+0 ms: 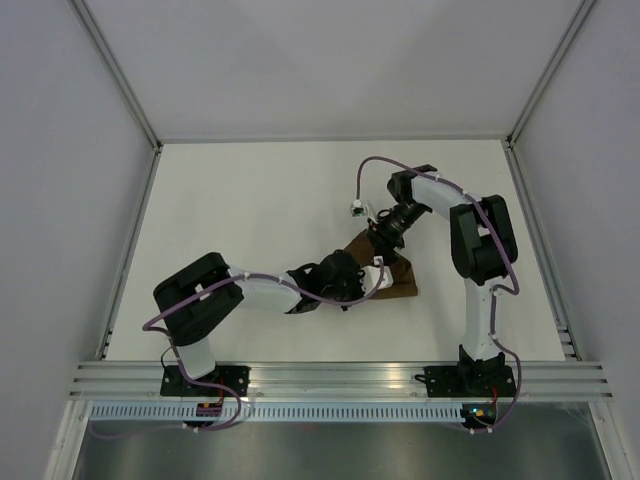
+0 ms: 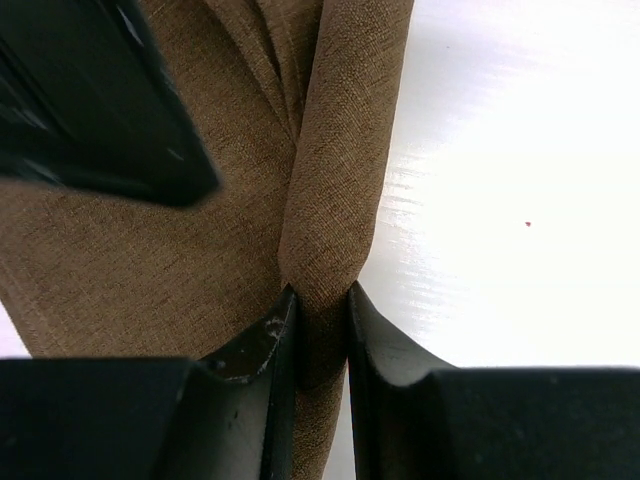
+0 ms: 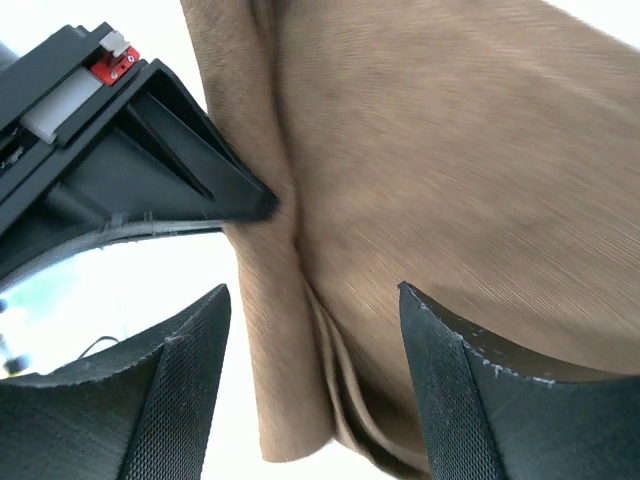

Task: Fold the napkin, place the utensils inside, and roll it up
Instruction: Roll the napkin with the utensil

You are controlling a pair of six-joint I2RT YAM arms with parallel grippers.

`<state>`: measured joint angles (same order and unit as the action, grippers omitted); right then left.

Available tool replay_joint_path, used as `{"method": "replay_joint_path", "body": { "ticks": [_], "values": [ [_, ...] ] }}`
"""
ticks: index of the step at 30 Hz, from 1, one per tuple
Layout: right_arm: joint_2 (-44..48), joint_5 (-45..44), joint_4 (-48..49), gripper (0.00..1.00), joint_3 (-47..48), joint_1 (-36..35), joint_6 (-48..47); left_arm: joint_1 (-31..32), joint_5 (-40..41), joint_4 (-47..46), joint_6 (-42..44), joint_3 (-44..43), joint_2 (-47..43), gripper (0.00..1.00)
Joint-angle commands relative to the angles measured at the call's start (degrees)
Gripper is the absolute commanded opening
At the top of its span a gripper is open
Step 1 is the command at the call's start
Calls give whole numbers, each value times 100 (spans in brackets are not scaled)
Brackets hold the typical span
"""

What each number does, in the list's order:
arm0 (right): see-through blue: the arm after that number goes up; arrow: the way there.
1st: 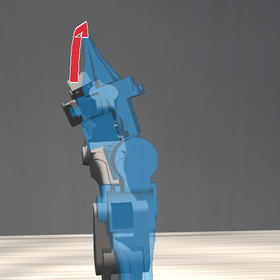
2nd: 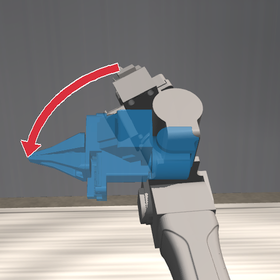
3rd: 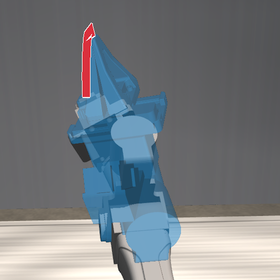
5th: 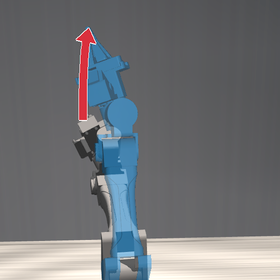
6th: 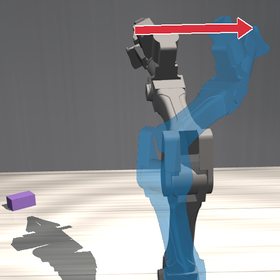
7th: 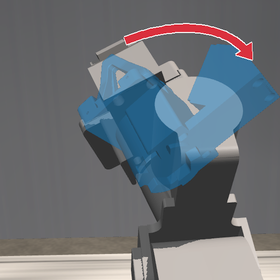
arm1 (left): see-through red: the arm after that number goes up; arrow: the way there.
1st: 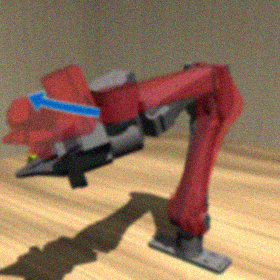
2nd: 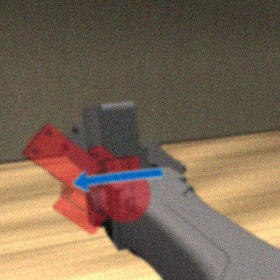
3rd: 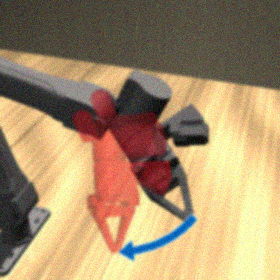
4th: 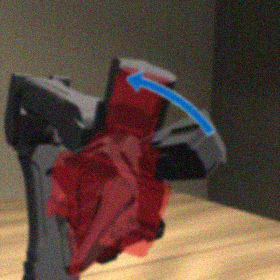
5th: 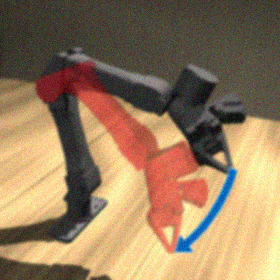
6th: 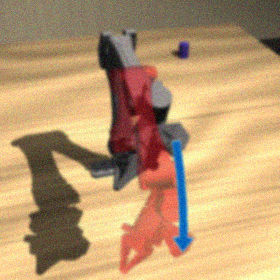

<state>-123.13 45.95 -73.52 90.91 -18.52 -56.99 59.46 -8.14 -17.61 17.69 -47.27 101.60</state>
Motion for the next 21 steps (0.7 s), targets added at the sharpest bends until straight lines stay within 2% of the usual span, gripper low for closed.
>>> {"method": "replay_joint_path", "body": {
  "ticks": [1, 3, 6, 11, 12, 16, 21],
  "values": [
    [649, 186, 573, 74, 181, 340, 285, -197, -969, 732, -520, -98, 237, 2],
    [947, 256, 750, 74, 85, 638, 355, -478, -1461, 811, -705, -221, 263, 2],
    [1578, 274, 1617, 74, -398, 1008, 627, -813, -2041, 1144, -846, -580, 483, 2],
    [2950, -95, 3217, 73, -2127, 1220, 1146, -1208, -3015, 1812, -1048, -1293, 1114, 2],
    [3501, -174, 3847, 73, -2452, 1220, 1190, -1252, -3148, 2161, -1092, -1538, 1186, 2],
    [4743, -866, 5152, 78, -4191, 1053, 1217, -1376, -3833, 2700, -1163, -2031, 1572, 2],
    [5677, -1510, 6075, 78, -5424, 333, 1076, -1604, -4388, 3158, -1338, -2523, 2073, 2]
  ]
}}
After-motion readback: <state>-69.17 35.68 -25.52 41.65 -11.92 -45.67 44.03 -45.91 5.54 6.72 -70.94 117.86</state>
